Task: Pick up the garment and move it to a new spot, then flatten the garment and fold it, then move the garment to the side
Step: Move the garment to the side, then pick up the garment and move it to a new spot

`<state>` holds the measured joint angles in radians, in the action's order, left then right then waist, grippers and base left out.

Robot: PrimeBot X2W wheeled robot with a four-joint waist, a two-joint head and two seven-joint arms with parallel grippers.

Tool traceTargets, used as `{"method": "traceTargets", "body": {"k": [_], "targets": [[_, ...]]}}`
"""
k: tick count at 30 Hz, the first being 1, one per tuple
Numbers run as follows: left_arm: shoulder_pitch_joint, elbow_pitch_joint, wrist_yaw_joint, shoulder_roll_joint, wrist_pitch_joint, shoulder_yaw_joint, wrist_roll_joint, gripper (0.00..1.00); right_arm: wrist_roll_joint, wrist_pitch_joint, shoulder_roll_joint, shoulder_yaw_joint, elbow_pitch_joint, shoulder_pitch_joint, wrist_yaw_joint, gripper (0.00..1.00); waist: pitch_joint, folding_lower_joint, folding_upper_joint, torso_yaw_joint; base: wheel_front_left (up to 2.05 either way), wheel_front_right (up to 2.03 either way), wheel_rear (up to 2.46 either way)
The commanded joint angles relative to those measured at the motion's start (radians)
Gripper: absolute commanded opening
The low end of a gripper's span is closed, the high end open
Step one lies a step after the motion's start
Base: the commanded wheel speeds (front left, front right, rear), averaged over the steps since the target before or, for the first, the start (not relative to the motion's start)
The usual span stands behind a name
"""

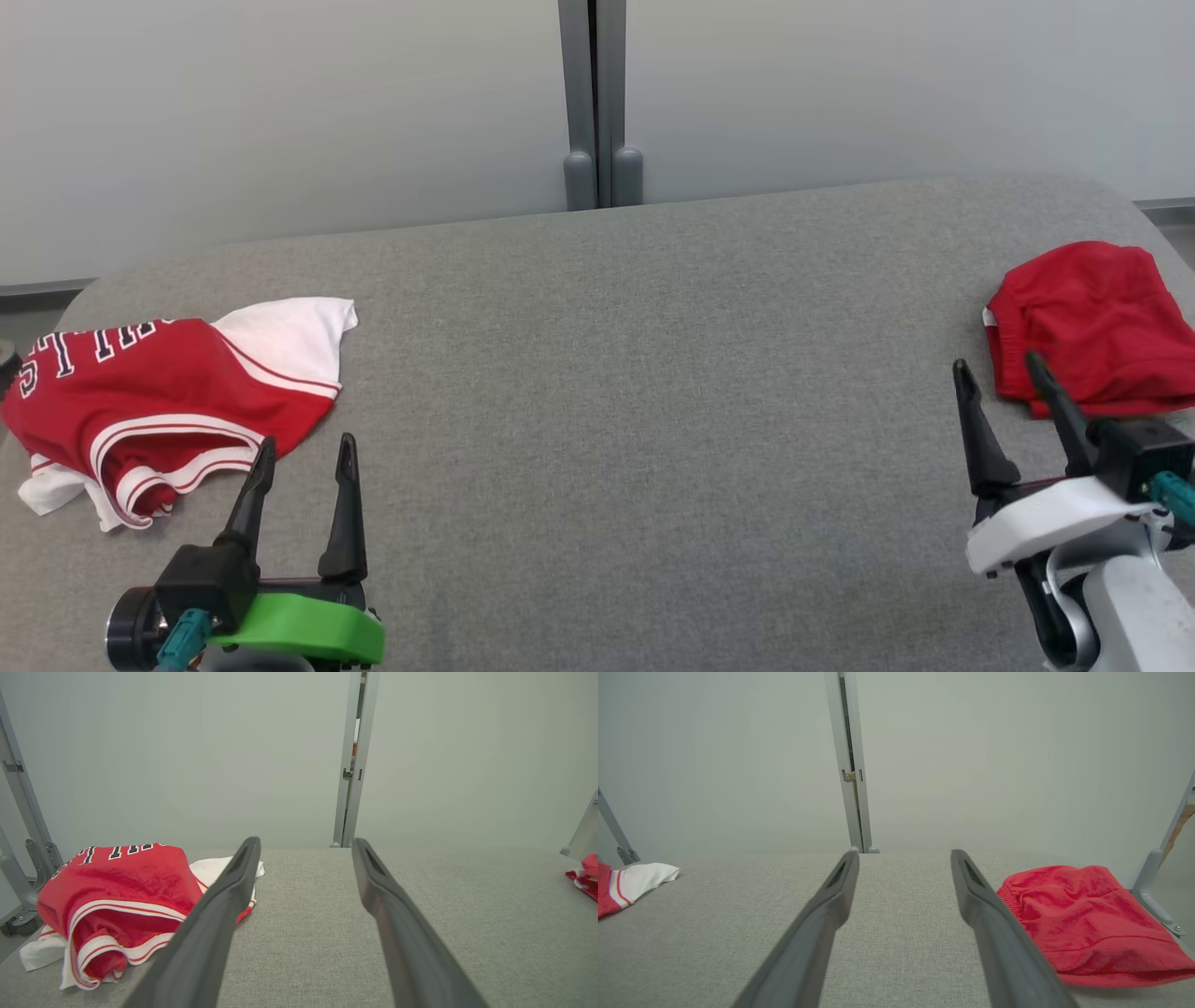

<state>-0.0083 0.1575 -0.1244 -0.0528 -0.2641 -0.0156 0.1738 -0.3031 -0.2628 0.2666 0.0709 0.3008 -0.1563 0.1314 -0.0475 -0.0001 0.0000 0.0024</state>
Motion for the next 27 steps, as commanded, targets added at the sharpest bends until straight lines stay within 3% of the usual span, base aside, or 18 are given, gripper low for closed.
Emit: {"method": "traceTargets", "body": {"k": [1,16,27], "targets": [[0.014,0.004,-0.005,-0.001,0.0,0.0,0.002,1.0,0.009,-0.002,-0.01,-0.008,-0.015,0.017,-0.001,1.0,0.001,0.0001,0.0,-0.001,0.0,0.0,0.0],[-0.002,0.026,-0.007,0.001,0.0,-0.002,0.002,1.0,0.028,-0.002,-0.035,0.006,-0.03,0.041,-0.001,1.0,0.01,0.0001,0.0,0.021,0.0,0.0,0.0],[-0.02,0.027,0.002,0.001,0.0,0.041,-0.02,1.0,0.007,-0.002,-0.069,0.052,-0.043,0.035,-0.001,1.0,0.018,0.0001,0.0,0.159,0.0,0.0,0.0]]}}
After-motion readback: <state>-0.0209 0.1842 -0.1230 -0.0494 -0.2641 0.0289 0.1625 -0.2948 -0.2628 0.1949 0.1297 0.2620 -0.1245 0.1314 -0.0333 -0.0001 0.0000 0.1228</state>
